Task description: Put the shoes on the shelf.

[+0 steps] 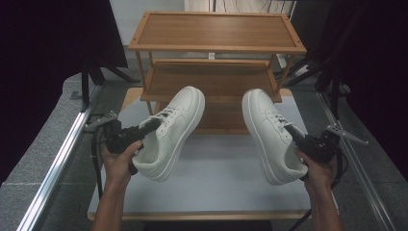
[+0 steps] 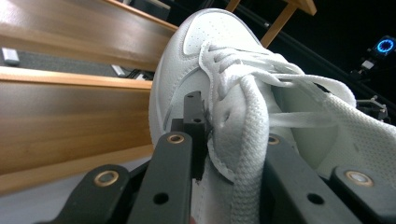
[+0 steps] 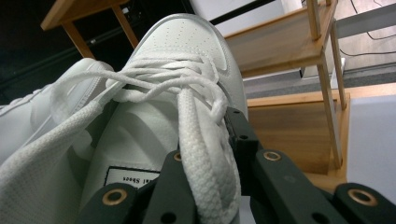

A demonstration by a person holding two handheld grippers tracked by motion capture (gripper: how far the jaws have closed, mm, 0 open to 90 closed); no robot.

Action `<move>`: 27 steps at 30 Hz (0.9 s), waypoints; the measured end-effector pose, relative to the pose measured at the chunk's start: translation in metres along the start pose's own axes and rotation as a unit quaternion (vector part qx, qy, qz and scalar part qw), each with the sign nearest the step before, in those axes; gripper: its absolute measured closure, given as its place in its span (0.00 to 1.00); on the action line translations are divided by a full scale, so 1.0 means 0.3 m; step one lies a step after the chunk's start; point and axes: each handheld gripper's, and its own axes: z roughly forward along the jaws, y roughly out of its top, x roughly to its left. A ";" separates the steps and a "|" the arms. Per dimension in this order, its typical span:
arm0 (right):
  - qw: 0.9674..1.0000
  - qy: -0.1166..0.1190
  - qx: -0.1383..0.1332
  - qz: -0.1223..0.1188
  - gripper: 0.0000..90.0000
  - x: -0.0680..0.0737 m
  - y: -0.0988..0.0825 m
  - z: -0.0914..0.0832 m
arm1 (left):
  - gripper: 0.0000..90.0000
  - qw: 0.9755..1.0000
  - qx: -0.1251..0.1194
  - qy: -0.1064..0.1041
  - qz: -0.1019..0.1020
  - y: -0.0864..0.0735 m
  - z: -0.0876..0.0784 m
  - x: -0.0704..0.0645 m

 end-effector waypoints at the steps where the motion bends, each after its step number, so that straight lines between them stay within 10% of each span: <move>1: 1.000 0.001 0.000 0.002 0.92 0.003 0.010 0.003 | 0.91 1.000 -0.006 -0.004 -0.002 0.002 0.007 0.000; 27: 0.999 0.004 -0.015 0.031 0.92 0.073 0.103 0.132 | 0.91 0.999 -0.028 -0.015 -0.027 0.093 0.133 -0.009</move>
